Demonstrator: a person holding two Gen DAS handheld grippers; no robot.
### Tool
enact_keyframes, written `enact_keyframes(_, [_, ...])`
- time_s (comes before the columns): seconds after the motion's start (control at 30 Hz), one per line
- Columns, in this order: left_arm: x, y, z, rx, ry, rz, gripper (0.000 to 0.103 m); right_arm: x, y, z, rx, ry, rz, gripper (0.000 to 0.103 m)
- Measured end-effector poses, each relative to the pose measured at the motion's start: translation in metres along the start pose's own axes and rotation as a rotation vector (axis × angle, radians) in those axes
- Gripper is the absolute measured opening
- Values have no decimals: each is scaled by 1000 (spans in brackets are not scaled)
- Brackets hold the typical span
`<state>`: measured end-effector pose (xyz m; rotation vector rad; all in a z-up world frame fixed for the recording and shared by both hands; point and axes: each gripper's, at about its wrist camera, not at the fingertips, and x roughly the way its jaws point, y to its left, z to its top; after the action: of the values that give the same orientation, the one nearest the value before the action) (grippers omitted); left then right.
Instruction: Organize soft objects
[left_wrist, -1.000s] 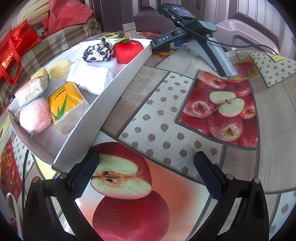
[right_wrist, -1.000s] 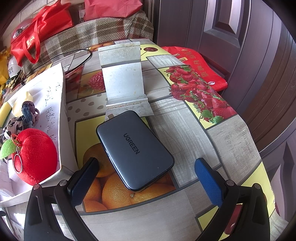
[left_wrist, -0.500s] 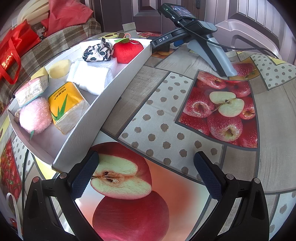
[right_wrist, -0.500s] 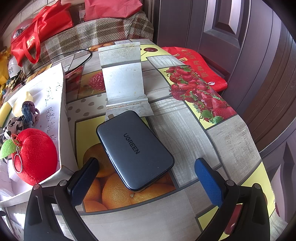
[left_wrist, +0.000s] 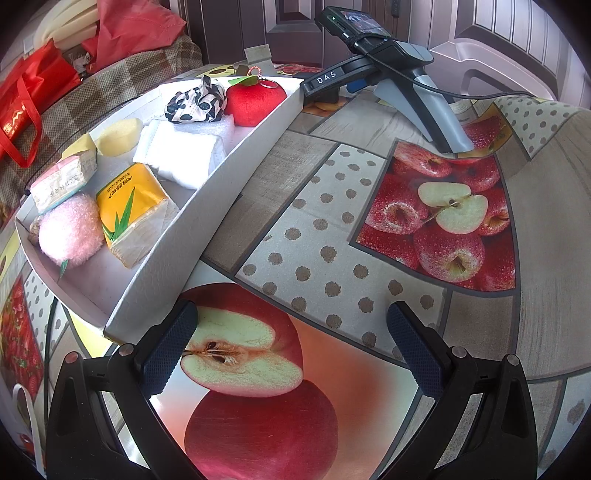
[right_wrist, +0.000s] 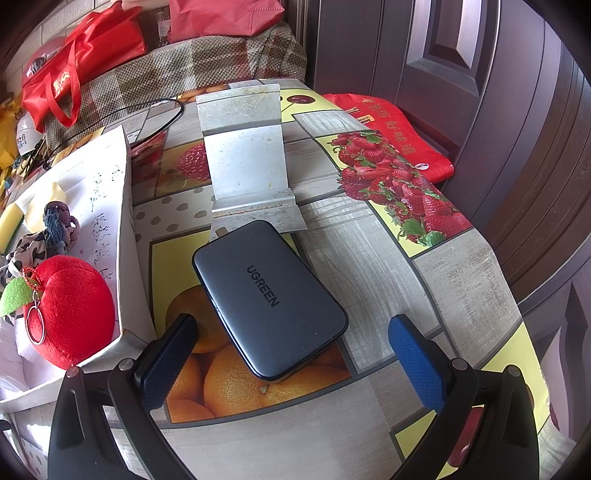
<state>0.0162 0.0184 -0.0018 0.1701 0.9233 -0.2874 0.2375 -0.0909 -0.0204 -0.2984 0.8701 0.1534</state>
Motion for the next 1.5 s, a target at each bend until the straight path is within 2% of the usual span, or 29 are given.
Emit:
enact_keyframes(0.57, [0, 0, 0, 0, 0, 0, 103, -1, 0, -1, 0, 1, 0, 103])
enact_keyframes(1.13, [0, 0, 0, 0, 0, 0, 103, 3, 1, 6, 2, 56, -3, 103])
enact_keyframes(1.5, [0, 0, 0, 0, 0, 0, 103, 3, 1, 7, 6, 59, -5, 103])
